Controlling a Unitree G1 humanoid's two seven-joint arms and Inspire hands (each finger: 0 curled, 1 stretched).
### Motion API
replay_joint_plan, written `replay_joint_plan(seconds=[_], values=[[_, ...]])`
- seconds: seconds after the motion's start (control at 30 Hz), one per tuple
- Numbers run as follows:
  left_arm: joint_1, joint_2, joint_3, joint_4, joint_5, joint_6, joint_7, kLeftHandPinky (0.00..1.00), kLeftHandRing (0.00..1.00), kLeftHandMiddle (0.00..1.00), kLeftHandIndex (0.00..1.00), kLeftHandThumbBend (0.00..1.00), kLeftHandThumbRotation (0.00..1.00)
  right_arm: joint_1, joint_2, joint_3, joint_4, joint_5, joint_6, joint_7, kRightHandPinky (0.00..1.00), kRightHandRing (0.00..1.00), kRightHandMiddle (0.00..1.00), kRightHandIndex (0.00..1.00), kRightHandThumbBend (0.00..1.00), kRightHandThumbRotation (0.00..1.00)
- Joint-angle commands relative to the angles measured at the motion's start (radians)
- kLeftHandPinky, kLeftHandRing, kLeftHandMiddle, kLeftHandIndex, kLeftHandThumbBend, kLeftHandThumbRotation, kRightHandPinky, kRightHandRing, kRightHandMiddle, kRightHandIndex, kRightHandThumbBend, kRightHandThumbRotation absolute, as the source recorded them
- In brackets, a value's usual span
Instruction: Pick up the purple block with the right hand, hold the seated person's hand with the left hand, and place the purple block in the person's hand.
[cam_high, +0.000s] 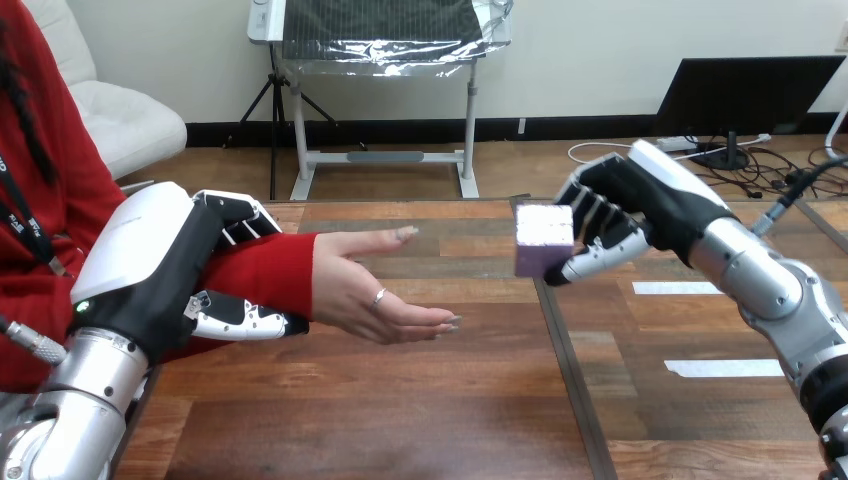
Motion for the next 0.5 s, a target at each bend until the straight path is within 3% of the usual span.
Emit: replay_joint_plan(seconds=[0.0,0.23,0.47], values=[[-0.080,-0.006,0.011,-0.039,-0.016,-0.037,0.031,0.37,0.42,0.46,0.46,0.85,0.00,-0.011,0.005,-0.030,-0.092,0.034,-0.033,0.013,0.38,0.42,0.45,0.45,0.82,0.00],[-0.085,-0.011,0.008,-0.042,-0.006,-0.025,0.024,0.37,0.42,0.46,0.46,0.85,0.00,0.010,0.007,-0.033,-0.159,0.055,-0.055,0.034,0.38,0.42,0.45,0.45,0.82,0.00],[-0.090,-0.012,0.007,-0.036,-0.005,-0.026,0.022,0.37,0.42,0.46,0.46,0.85,0.00,0.029,0.016,-0.040,-0.228,0.083,-0.038,0.065,0.37,0.41,0.44,0.44,0.81,0.00]])
